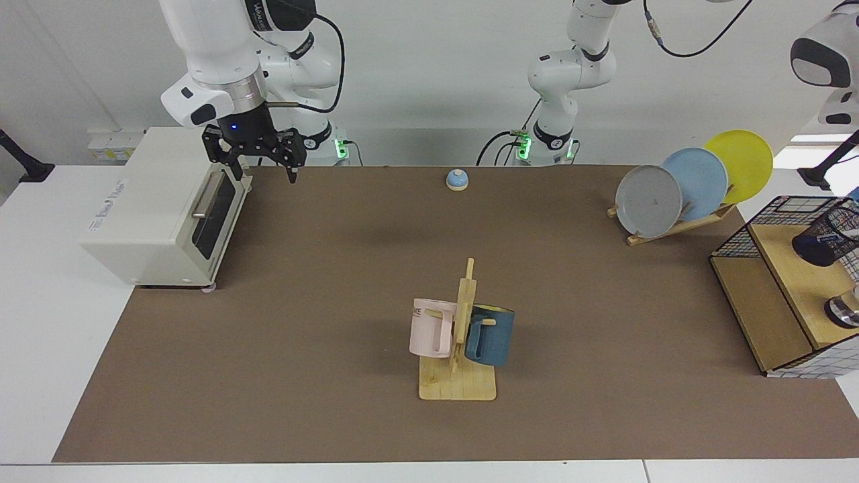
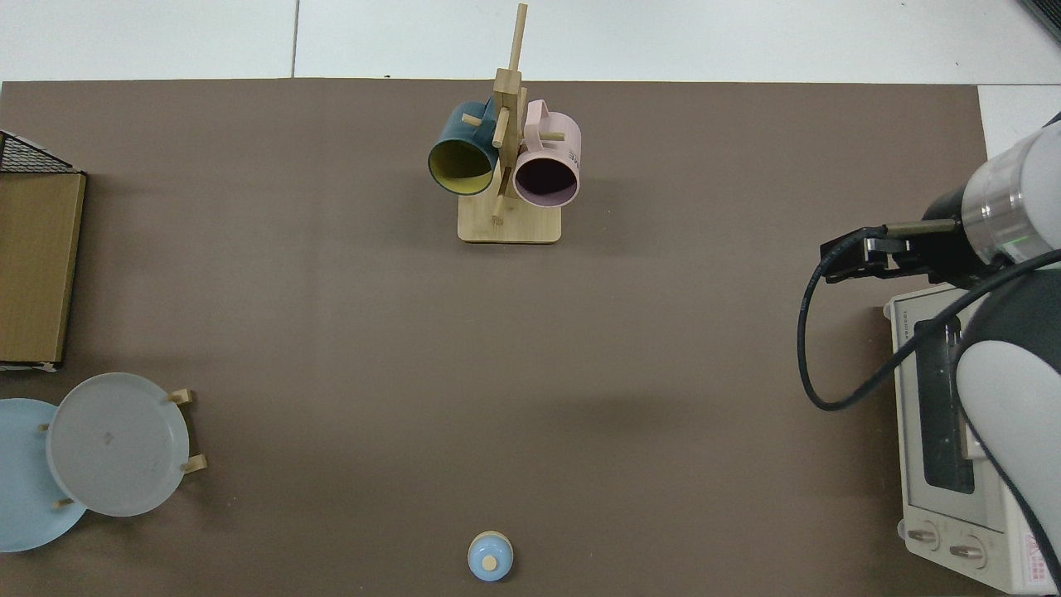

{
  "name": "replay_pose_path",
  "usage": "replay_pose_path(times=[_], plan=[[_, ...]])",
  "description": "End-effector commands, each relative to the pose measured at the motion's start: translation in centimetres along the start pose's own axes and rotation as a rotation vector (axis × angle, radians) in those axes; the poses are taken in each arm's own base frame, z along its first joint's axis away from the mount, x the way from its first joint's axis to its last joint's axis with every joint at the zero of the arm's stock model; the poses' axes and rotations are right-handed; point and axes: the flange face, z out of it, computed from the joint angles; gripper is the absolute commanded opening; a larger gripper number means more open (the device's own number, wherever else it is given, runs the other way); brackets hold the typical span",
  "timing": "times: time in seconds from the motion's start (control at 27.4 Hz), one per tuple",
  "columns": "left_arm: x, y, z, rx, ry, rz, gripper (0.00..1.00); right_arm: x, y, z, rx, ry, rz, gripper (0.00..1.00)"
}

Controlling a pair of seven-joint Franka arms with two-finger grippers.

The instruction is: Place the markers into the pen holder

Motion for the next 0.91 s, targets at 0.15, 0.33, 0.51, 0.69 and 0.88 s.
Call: replay_pose_path(times=[0.15, 0.33, 0.51, 0.69, 0.88], plan=[[4.2, 0.9, -6.4, -0.105, 0.185, -0.178, 0.69, -0.4, 0.4, -0.1, 0.006, -0.008, -0.012, 1.0], [6.5, 1.5, -7.5, -0.207, 0.282, -0.347, 1.0, -0.4, 0.4, -0.1, 0.006, -0.008, -0.012, 1.0], [9.3, 1.6, -9.5, -0.283, 0.349, -0.518, 1.0, -0.4, 0.4, -0.1, 0.006, -0.008, -0.012, 1.0], [12.5, 1.3, -11.8, -0.363, 0.421, -0.673, 1.0, -0.4, 0.4, -0.1, 0.006, -0.008, -0.012, 1.0], [15.5, 0.5, -13.8, -0.414, 0.439, -0.8, 1.0, -0.4, 0.4, -0.1, 0.006, -0.008, -0.012, 1.0]])
